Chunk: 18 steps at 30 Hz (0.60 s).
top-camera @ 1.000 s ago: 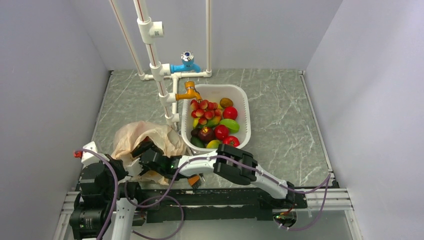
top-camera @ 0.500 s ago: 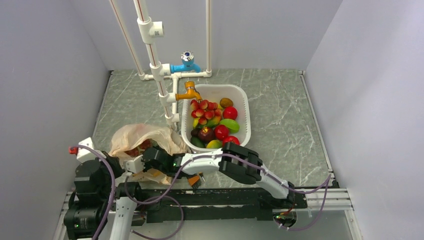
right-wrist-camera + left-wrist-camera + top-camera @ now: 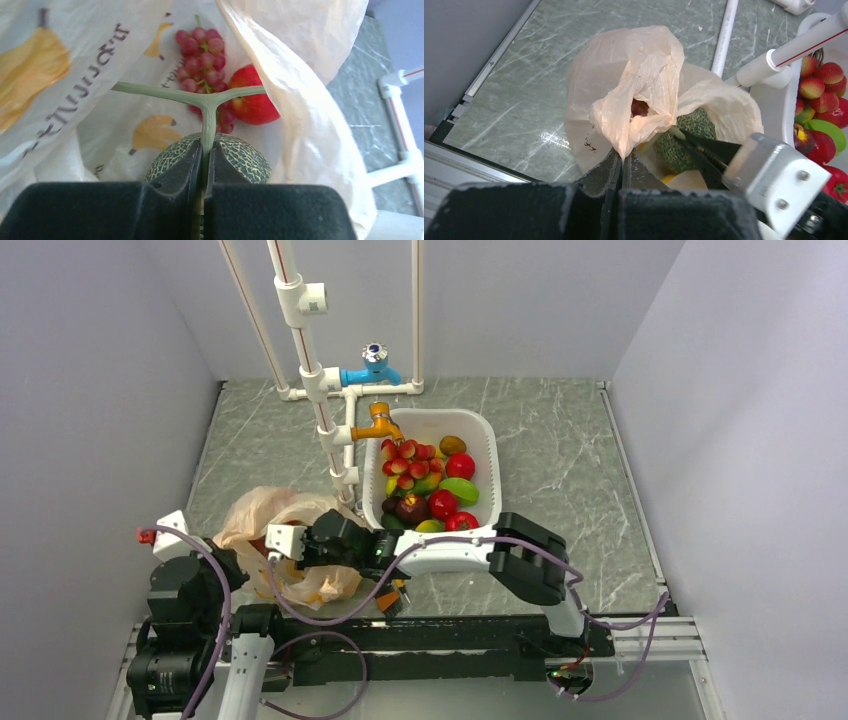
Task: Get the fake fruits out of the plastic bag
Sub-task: Take out the fake fruit from the plastic bag.
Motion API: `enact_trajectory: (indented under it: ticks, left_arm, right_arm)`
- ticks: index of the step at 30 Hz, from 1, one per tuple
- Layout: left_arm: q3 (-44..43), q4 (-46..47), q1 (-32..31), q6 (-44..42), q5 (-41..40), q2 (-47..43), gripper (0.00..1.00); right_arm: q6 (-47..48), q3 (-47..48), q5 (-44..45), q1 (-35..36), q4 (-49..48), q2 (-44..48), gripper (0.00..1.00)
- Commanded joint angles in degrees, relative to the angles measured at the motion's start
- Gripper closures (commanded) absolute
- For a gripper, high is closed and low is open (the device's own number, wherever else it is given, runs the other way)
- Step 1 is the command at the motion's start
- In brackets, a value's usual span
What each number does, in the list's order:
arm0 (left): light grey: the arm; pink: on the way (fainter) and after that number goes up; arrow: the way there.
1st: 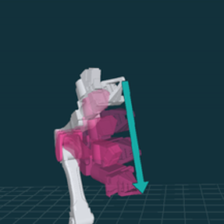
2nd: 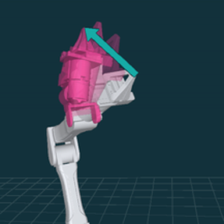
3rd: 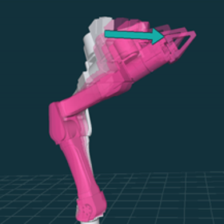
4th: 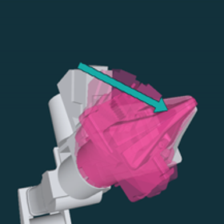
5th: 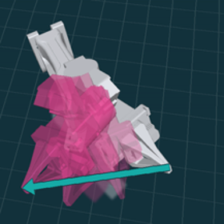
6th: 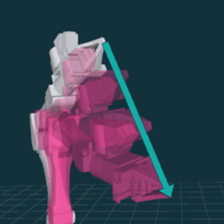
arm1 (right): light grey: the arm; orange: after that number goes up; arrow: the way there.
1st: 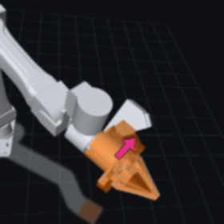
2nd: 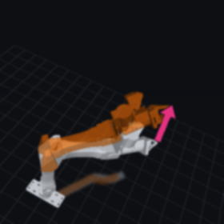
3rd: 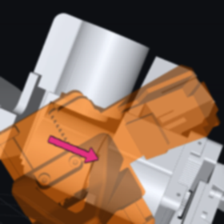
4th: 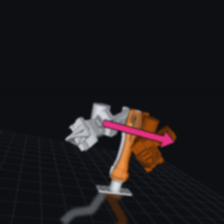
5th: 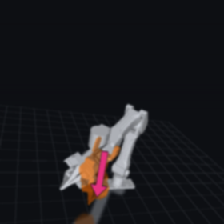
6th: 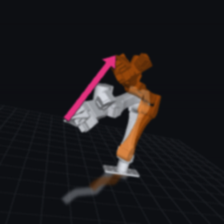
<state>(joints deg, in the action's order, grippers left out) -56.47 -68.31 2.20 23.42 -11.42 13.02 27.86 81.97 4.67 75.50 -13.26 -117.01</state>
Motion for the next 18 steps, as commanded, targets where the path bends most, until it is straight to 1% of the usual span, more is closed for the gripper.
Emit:
enact_trajectory:
  ticks: [1,3,8,11,16,18]
  left_arm:
    - [-1.07,3.37,-0.17,0.12,-0.78,-1.03,1.00]
    - [-0.89,3.71,-0.16,0.39,-0.74,-0.79,1.00]
    - [1.16,5.04,-0.13,2.24,1.79,0.58,1.00]
    - [3.30,5.88,-0.15,3.39,4.21,0.83,1.00]
    - [4.46,5.25,-0.09,4.54,4.45,-0.53,1.00]
    - [4.19,5.54,-0.16,4.15,4.77,-1.02,1.00]
  right_arm:
    - [-7.63,-3.11,-10.57,-0.86,-2.42,5.90,1.00]
    - [-8.59,-4.32,-13.31,-0.95,-2.18,7.80,1.00]
    - [-11.14,-6.84,-24.48,-1.56,-4.43,10.96,1.00]
    - [-13.05,-5.19,-28.00,-1.81,-5.04,11.08,1.00]
    - [-13.49,-1.80,-36.82,-2.76,-3.96,10.65,1.00]
    - [-15.18,0.14,-39.19,-3.64,-3.09,9.51,1.00]
